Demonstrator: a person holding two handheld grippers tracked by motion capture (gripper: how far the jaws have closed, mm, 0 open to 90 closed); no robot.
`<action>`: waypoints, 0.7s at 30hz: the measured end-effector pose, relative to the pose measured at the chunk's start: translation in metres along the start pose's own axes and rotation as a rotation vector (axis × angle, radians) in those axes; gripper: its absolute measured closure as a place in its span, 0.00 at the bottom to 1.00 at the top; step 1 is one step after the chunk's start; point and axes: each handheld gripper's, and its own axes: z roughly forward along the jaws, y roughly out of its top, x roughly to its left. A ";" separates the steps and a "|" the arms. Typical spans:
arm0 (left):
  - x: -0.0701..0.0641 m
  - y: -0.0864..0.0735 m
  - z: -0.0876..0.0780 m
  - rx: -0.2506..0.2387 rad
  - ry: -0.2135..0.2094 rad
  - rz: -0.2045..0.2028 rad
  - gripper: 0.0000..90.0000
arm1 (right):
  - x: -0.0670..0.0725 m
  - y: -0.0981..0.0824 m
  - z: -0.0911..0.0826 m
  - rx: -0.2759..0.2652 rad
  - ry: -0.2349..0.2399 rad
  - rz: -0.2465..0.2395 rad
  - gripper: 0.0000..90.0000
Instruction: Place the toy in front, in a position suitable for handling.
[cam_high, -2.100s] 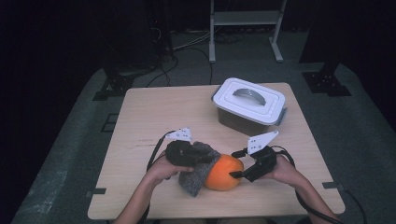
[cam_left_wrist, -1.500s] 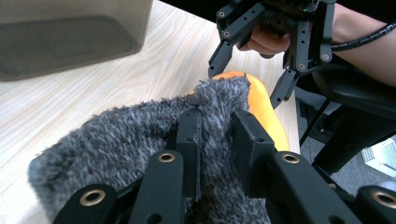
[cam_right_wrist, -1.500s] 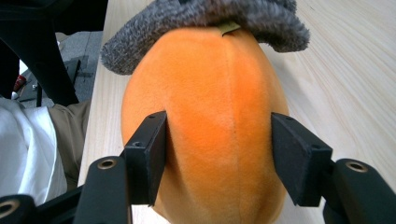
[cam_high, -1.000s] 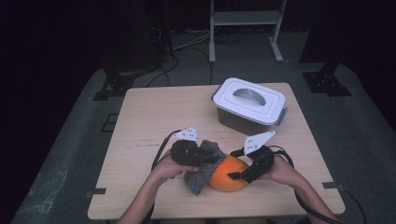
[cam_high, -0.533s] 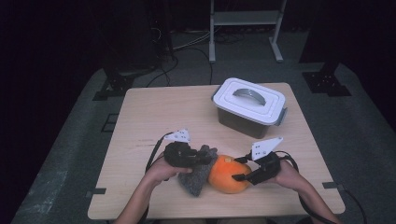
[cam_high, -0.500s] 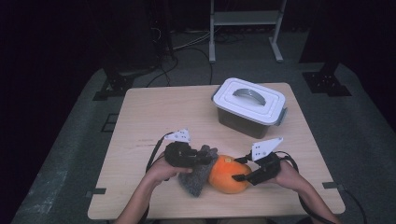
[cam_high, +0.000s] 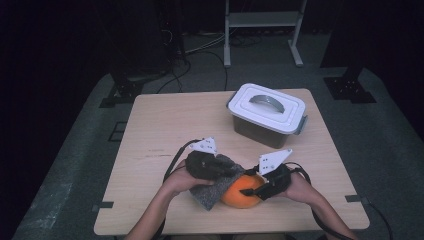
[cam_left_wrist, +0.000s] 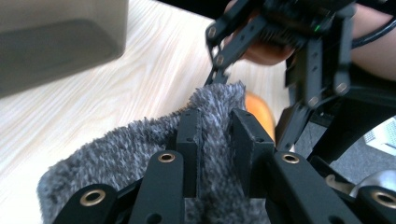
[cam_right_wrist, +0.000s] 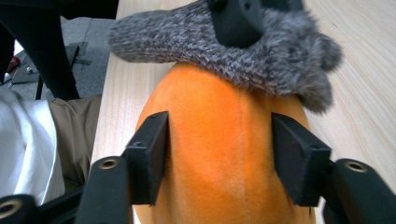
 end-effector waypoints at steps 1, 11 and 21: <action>0.001 -0.002 -0.002 -0.004 0.004 -0.006 0.81 | 0.000 -0.001 -0.001 -0.005 -0.004 -0.001 0.42; 0.007 -0.017 -0.013 -0.017 0.014 -0.047 0.81 | 0.002 -0.008 -0.009 -0.028 -0.022 0.024 0.36; 0.009 -0.023 -0.019 -0.012 0.014 -0.058 0.81 | 0.002 -0.025 -0.026 -0.024 -0.045 0.099 0.31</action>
